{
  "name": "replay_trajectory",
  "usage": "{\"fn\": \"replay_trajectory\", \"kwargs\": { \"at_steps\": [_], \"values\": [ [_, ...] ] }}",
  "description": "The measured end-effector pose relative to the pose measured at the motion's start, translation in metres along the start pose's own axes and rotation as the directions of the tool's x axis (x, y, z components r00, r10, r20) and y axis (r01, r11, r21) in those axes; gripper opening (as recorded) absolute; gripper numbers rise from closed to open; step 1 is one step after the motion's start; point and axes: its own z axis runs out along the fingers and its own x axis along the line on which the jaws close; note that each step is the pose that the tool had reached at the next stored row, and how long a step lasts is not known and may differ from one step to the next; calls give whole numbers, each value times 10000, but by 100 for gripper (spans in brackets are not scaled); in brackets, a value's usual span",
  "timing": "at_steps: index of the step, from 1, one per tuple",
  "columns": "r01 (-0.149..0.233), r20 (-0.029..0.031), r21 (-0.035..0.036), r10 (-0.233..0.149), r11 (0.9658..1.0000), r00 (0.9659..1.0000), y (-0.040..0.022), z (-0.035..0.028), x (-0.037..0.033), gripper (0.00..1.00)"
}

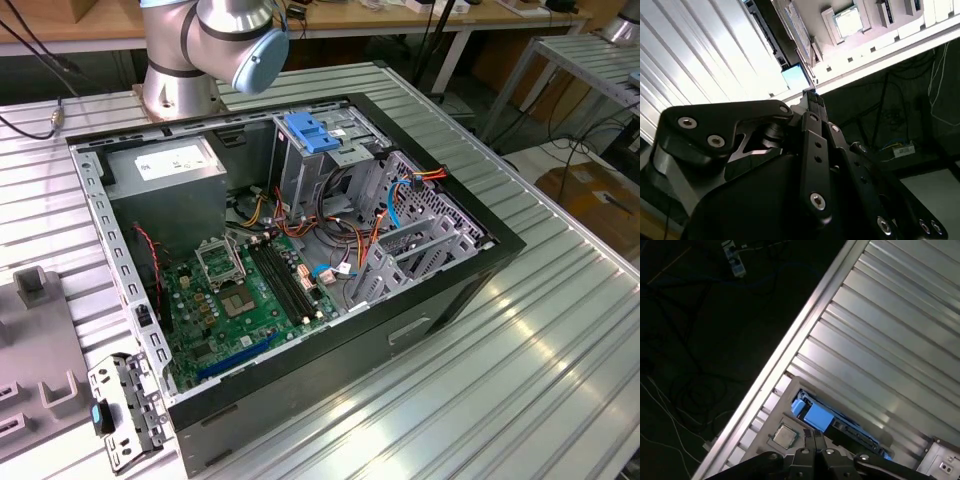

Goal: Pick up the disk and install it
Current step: 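Pick up the disk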

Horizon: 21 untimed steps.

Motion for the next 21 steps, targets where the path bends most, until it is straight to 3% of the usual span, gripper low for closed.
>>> {"fn": "replay_trajectory", "kwargs": {
  "at_steps": [2, 4, 5, 9, 17, 21],
  "values": [
    [381, -16, 3, -381, 9993, 9993, 0, 0, 0, 11],
    [1000, -43, 7, -1000, 9950, 9950, 0, 0, 0, 11],
    [1270, -54, 9, -1270, 9919, 9919, 0, 0, 0, 11],
    [2249, -96, 11, -2248, 9744, 9743, 0, 0, 0, 11],
    [2273, -98, 11, -2273, 9738, 9738, 0, 0, 0, 11],
    [2468, -106, 11, -2468, 9691, 9690, 0, 1, 0, 11]
  ]
}}
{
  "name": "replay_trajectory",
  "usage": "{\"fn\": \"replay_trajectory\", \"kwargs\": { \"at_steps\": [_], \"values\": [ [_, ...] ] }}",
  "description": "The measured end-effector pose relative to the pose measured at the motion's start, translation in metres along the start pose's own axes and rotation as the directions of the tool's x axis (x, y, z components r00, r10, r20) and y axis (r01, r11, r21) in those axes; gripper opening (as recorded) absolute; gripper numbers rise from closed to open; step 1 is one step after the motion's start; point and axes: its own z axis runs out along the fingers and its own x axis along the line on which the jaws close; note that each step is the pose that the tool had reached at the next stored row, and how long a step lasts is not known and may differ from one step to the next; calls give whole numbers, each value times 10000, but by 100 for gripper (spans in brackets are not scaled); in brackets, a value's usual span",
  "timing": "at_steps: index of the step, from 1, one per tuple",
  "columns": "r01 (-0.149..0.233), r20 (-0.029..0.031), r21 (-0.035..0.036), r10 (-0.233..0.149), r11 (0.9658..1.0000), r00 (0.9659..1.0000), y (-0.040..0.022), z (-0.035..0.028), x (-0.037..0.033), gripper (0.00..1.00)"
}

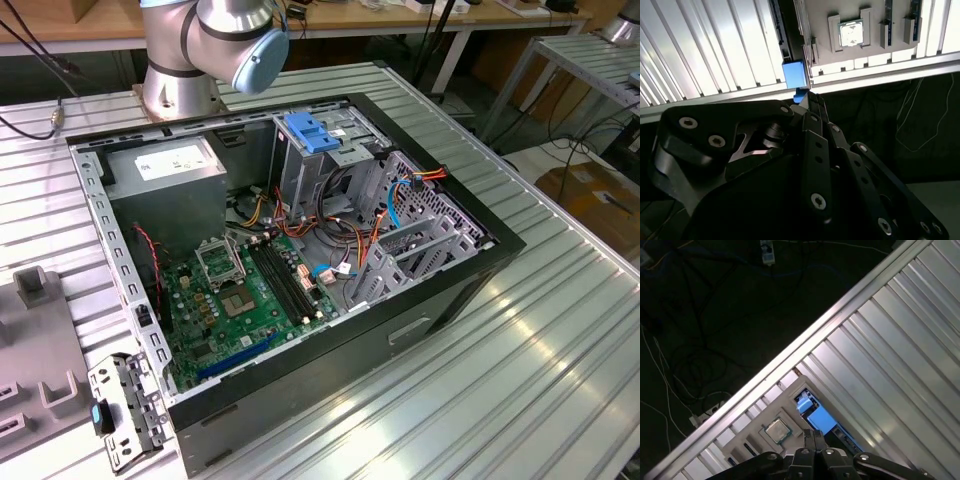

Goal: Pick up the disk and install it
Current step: 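Pick up the disk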

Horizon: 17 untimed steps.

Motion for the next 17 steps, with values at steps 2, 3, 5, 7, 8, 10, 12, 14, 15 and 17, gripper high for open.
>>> {"fn": "replay_trajectory", "kwargs": {
  "at_steps": [2, 3, 5, 7, 8, 10, 12, 14, 15, 17],
  "values": [
    [232, -10, 2, -232, 9997, 9997, 0, 0, 0, 11],
    [414, -17, 4, -414, 9991, 9991, 0, 0, 0, 11],
    [771, -33, 6, -771, 9970, 9970, 0, 0, 0, 11],
    [1137, -49, 8, -1137, 9935, 9935, 0, 0, 0, 11],
    [1341, -57, 9, -1341, 9910, 9909, 0, 0, 0, 11],
    [1697, -73, 10, -1697, 9855, 9855, 0, 1, 0, 11],
    [2093, -89, 12, -2093, 9778, 9778, 0, 4, 0, 11],
    [2434, -105, 11, -2434, 9699, 9699, -1, 6, -1, 11],
    [2569, -109, 14, -2569, 9664, 9664, -1, 6, -1, 11],
    [2752, -89, 75, -2752, 9614, 9614, -1, 8, -1, 11]
  ]
}}
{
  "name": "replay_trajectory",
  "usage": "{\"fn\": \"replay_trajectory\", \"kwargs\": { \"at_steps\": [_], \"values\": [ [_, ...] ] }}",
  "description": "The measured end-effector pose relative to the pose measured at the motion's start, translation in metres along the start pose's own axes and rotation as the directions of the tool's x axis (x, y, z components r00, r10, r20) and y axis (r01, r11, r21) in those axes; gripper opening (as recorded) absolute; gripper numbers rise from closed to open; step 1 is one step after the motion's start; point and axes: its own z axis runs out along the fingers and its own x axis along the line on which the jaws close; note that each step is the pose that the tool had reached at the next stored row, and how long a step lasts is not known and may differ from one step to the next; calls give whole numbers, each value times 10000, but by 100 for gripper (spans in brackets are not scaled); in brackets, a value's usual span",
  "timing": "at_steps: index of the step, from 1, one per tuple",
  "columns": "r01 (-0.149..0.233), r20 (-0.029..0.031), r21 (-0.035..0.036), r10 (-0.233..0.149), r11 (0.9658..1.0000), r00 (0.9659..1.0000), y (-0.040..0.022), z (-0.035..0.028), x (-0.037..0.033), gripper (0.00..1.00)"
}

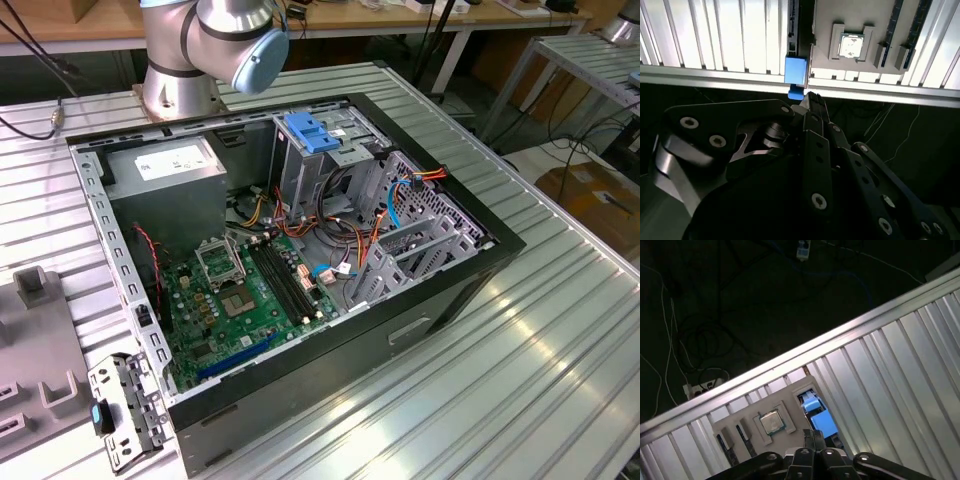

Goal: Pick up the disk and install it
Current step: 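Pick up the disk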

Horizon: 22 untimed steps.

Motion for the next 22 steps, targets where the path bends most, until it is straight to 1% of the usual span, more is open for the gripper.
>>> {"fn": "replay_trajectory", "kwargs": {
  "at_steps": [1, 2, 5, 7, 10, 12, 22],
  "values": [
    [182, 26, 68, -182, 9998, 9998, -1, 3, 0, 11],
    [359, 33, 96, -359, 9993, 9993, -3, 6, -1, 11],
    [789, 22, 108, -789, 9968, 9969, -5, 7, -2, 11],
    [1091, 12, 111, -1092, 9940, 9940, -5, 7, -2, 11],
    [1435, 0, 112, -1435, 9896, 9897, -6, 7, -2, 11],
    [1497, -3, 112, -1497, 9887, 9887, -6, 7, -2, 11],
    [1502, -3, 112, -1502, 9886, 9887, -6, 7, -2, 11]
  ]
}}
